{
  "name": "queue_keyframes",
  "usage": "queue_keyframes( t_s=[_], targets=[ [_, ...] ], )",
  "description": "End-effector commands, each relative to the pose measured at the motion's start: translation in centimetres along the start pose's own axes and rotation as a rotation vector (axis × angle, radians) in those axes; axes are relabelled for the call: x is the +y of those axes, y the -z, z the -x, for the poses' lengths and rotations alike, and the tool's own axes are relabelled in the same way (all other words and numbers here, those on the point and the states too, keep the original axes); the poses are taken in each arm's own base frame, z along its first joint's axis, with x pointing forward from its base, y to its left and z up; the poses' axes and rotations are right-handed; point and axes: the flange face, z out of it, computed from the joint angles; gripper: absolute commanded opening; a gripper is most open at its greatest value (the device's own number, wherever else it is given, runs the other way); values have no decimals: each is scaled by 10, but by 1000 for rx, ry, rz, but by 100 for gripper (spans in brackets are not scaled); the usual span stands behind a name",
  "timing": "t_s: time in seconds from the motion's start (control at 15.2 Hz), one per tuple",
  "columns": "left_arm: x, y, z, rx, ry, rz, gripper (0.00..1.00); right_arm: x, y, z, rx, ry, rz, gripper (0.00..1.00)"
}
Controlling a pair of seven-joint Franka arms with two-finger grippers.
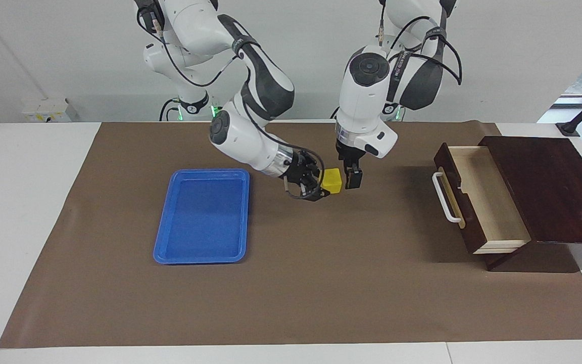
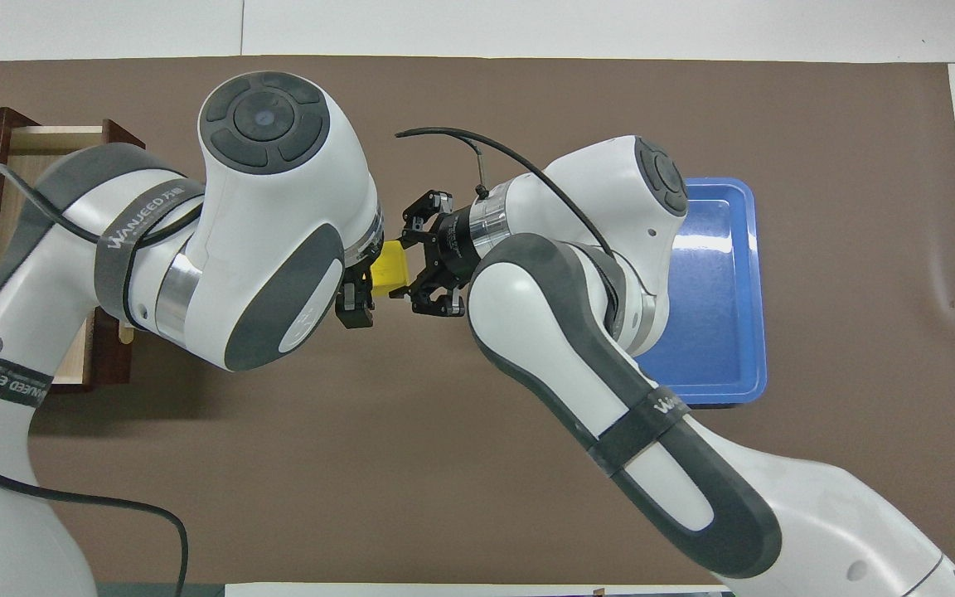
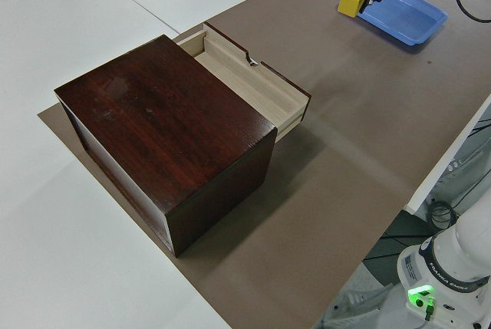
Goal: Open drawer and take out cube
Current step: 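Carry the cube into the blue tray with the right gripper while the left withdraws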
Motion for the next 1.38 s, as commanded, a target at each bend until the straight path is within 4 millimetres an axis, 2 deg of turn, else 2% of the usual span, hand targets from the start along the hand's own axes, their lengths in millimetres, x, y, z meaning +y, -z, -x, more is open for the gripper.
queue_keyframes(
  t_s=[0.0,0.13,0.2,0.33,0.46,0.66,0.72,0.85,1.05,1.12,1.25,1.31],
  targets=[
    [-3,6,-10,16,-23,9,100,-21,73,-49,-8,-8,-11,0],
    [-1,-1,-19,26,-51,-6,100,-28,109,-85,-18,-4,1,0],
    [4,-2,-33,27,-56,-10,100,-28,123,-107,-17,1,-1,0],
    [15,-8,-61,39,-71,-31,100,-18,139,-157,-10,15,-12,0],
    [24,-13,-89,110,-89,-17,100,-1,143,-204,-2,28,-3,0],
    [38,-17,-133,222,-104,12,100,19,133,-257,6,68,20,0],
    [39,-23,-143,270,-111,15,100,27,128,-278,24,83,10,0],
    [36,-36,-167,371,-126,39,100,34,122,-299,45,91,-3,0],
    [19,-57,-196,487,-161,58,100,41,117,-329,67,134,-18,0],
    [17,-62,-208,515,-159,55,100,40,116,-335,79,135,-31,0],
    [18,-62,-212,526,-158,56,100,42,115,-339,92,133,-39,0],
    [19,-62,-221,534,-146,53,100,45,113,-345,108,148,-51,0]
  ],
)
